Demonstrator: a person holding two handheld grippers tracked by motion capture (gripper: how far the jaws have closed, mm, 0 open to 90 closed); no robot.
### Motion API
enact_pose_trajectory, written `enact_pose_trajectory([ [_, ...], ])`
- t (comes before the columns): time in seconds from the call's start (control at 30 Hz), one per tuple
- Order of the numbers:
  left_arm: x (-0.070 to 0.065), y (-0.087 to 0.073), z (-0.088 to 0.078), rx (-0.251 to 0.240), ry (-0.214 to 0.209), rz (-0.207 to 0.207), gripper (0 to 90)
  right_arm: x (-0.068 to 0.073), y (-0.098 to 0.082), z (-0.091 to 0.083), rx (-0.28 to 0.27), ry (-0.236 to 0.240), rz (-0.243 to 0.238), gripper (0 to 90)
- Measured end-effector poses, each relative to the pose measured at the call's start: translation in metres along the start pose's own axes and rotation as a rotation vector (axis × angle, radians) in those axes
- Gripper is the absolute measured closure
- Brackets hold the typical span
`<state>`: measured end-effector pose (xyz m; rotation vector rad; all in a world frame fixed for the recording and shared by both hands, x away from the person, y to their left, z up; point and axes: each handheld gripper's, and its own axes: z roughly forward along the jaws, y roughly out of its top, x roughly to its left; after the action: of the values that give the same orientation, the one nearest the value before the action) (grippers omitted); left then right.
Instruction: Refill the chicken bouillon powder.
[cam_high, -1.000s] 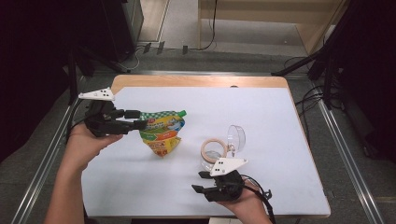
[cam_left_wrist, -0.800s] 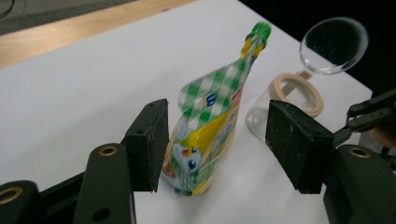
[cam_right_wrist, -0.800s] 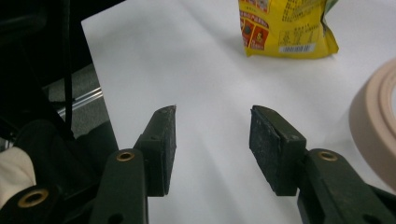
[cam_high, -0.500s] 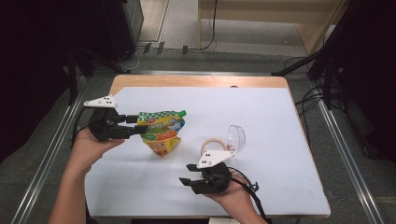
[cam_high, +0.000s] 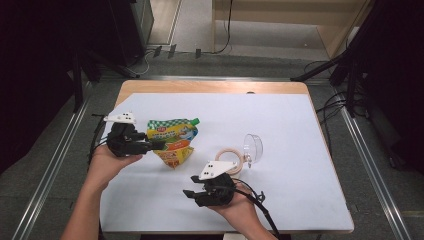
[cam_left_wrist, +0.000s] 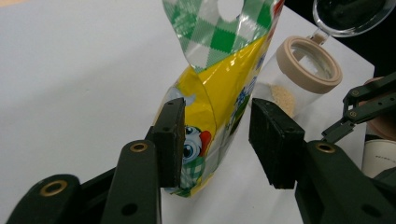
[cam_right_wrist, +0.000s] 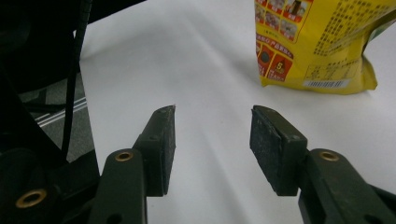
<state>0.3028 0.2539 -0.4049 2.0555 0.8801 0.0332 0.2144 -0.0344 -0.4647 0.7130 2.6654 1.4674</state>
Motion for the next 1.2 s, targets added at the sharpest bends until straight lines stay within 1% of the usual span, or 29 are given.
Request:
enact_pose_trajectory([
  [0.07,0.000,0.000,0.005,0.005,-0.002,-0.002,58.5,0.001,-0.003,0.002,0.007,-0.007,-0.009,51.4],
  [0.13,-0.001,0.001,0.010,0.017,-0.021,-0.025,62.5,0.002,-0.006,0.003,0.020,-0.018,-0.023,51.3],
  [0.17,-0.001,0.002,0.014,0.025,-0.022,-0.032,63.3,0.001,-0.007,0.003,0.018,-0.019,-0.018,51.3],
  [0.23,-0.002,0.002,0.018,0.037,-0.021,-0.027,65.6,0.000,-0.010,0.004,0.016,-0.017,-0.009,51.2],
  [0.27,-0.002,0.002,0.019,0.040,-0.019,-0.022,68.0,0.000,-0.011,0.004,0.020,-0.020,-0.008,51.2],
  [0.33,-0.003,0.001,0.021,0.043,-0.012,-0.033,72.7,0.000,-0.011,0.004,0.020,-0.022,-0.012,51.1],
  [0.4,-0.003,0.001,0.021,0.036,-0.009,-0.035,74.6,-0.001,-0.012,0.003,0.015,-0.023,-0.010,51.1],
  [0.47,-0.002,-0.001,0.019,0.016,-0.007,-0.042,78.9,-0.002,-0.013,0.003,0.013,-0.022,-0.003,51.0],
  [0.5,-0.003,-0.001,0.017,0.014,0.008,-0.031,81.8,-0.003,-0.014,0.003,0.011,-0.020,0.001,51.0],
  [0.57,-0.002,-0.001,0.014,0.002,0.023,-0.045,85.7,-0.004,-0.016,0.003,0.016,-0.022,0.008,50.9],
  [0.67,-0.002,-0.001,0.013,0.003,0.031,-0.054,90.0,-0.006,-0.016,0.003,0.014,-0.024,0.013,50.9],
  [0.77,-0.004,0.002,0.013,0.020,0.028,-0.079,90.0,-0.007,-0.017,0.003,0.011,-0.027,0.015,50.9],
  [0.83,-0.005,0.005,0.012,0.039,0.034,-0.068,90.0,-0.007,-0.017,0.002,0.010,-0.029,0.023,50.9],
  [0.87,-0.007,0.006,0.011,0.052,0.032,-0.073,90.0,-0.008,-0.018,0.002,0.004,-0.025,0.024,50.9],
  [0.93,-0.010,0.008,0.008,0.068,0.033,-0.065,90.0,-0.010,-0.019,0.003,-0.004,-0.024,0.044,51.0],
  [0.97,-0.012,0.010,0.005,0.076,0.029,-0.062,90.0,-0.010,-0.019,0.003,-0.002,-0.028,0.045,50.9],
  [1.0,-0.013,0.011,0.004,0.080,0.022,-0.066,90.0,-0.010,-0.019,0.003,0.000,-0.035,0.042,50.6],
  [1.07,-0.018,0.015,-0.002,0.081,0.007,-0.048,90.0,-0.010,-0.020,0.004,0.004,-0.044,0.030,50.0],
  [1.2,-0.026,0.022,-0.009,0.073,-0.006,-0.027,90.0,-0.010,-0.021,0.009,0.020,-0.051,0.015,50.0],
])
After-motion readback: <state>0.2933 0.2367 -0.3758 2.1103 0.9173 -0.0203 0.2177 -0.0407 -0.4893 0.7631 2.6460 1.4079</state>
